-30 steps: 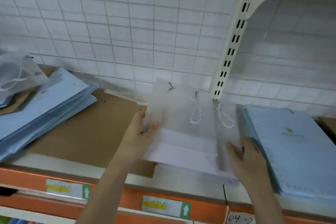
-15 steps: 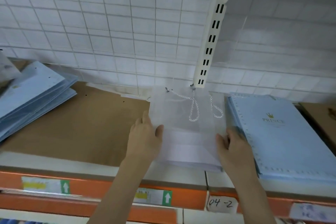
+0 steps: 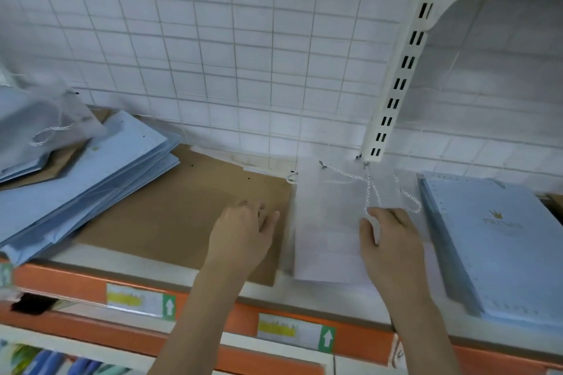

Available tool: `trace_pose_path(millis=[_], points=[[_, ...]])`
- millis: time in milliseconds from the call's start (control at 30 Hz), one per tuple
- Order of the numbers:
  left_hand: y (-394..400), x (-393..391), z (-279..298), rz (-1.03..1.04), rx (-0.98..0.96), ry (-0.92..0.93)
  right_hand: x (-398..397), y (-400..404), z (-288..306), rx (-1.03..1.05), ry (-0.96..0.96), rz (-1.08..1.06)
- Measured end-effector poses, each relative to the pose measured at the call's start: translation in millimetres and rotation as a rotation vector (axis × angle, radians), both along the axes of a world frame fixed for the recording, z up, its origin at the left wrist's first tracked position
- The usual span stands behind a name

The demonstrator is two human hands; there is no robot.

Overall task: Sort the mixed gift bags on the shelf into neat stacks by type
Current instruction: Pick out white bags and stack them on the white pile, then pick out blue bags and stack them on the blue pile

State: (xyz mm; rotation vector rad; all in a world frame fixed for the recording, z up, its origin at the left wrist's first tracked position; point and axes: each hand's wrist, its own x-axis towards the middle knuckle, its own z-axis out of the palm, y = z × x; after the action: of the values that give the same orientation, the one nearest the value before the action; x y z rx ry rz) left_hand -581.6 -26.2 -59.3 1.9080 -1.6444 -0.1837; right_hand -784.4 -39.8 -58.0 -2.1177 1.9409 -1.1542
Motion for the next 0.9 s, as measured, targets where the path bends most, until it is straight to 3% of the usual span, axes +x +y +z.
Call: trace_pose_path(millis=[333, 600, 900], points=[[42, 158, 20, 0.128, -0.157, 0.107, 163, 13, -9, 0.010, -0.038, 0.142], [67, 315, 30, 0.198, -0.258, 0.051, 313, 34, -6, 0.023, -0.083, 0.223], [76, 391, 16, 0.240, -0.210, 0.125, 381, 37, 2, 0.046, -0.069, 0.255]])
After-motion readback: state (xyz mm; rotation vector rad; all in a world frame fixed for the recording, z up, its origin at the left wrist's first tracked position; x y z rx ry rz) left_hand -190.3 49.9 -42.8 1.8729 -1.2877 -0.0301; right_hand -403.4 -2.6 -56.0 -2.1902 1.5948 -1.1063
